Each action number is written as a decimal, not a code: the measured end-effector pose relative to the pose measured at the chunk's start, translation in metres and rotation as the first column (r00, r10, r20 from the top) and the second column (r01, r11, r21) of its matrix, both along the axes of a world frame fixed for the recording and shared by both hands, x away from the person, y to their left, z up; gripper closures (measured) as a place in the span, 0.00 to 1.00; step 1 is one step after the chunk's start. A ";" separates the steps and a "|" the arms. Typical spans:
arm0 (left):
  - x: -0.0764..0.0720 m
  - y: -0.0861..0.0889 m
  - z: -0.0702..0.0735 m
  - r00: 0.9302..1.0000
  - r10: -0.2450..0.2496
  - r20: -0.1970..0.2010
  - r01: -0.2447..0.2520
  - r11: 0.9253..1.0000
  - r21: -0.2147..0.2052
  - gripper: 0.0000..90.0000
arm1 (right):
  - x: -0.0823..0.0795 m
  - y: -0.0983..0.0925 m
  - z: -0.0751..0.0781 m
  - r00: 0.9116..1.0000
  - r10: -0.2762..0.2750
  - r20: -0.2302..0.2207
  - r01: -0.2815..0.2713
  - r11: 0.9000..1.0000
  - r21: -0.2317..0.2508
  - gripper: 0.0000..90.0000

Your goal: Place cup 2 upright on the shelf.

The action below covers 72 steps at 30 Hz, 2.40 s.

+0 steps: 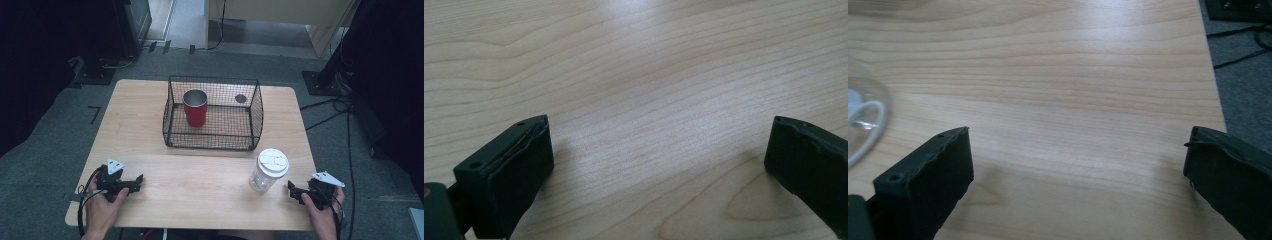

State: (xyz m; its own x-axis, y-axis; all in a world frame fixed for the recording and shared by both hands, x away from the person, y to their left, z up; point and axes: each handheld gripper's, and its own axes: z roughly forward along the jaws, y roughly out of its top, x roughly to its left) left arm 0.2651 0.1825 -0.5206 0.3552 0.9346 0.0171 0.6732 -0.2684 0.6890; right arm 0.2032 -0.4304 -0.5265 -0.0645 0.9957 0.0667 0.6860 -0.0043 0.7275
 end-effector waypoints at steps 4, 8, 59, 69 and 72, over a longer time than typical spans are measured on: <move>0.001 0.000 0.000 1.000 0.005 0.000 -0.005 1.000 -0.001 0.00 | -0.004 0.004 0.003 1.000 0.013 0.006 -0.013 1.000 0.004 0.00; 0.001 -0.001 0.000 1.000 0.007 0.001 -0.007 1.000 -0.002 0.00 | -0.008 0.009 0.008 1.000 0.023 0.017 -0.023 1.000 -0.005 0.00; 0.001 -0.001 0.000 1.000 0.007 0.001 -0.007 1.000 -0.002 0.00 | -0.029 0.098 0.041 0.952 0.208 0.224 -0.233 0.968 0.089 0.10; 0.001 -0.001 0.000 1.000 0.008 0.001 -0.008 1.000 -0.002 0.00 | -0.022 0.113 0.042 0.947 0.123 0.297 -0.153 0.985 0.080 0.15; 0.001 0.000 0.000 1.000 0.006 0.000 -0.006 1.000 -0.001 0.00 | -0.019 0.115 0.042 0.949 0.113 0.295 -0.145 0.985 0.089 0.16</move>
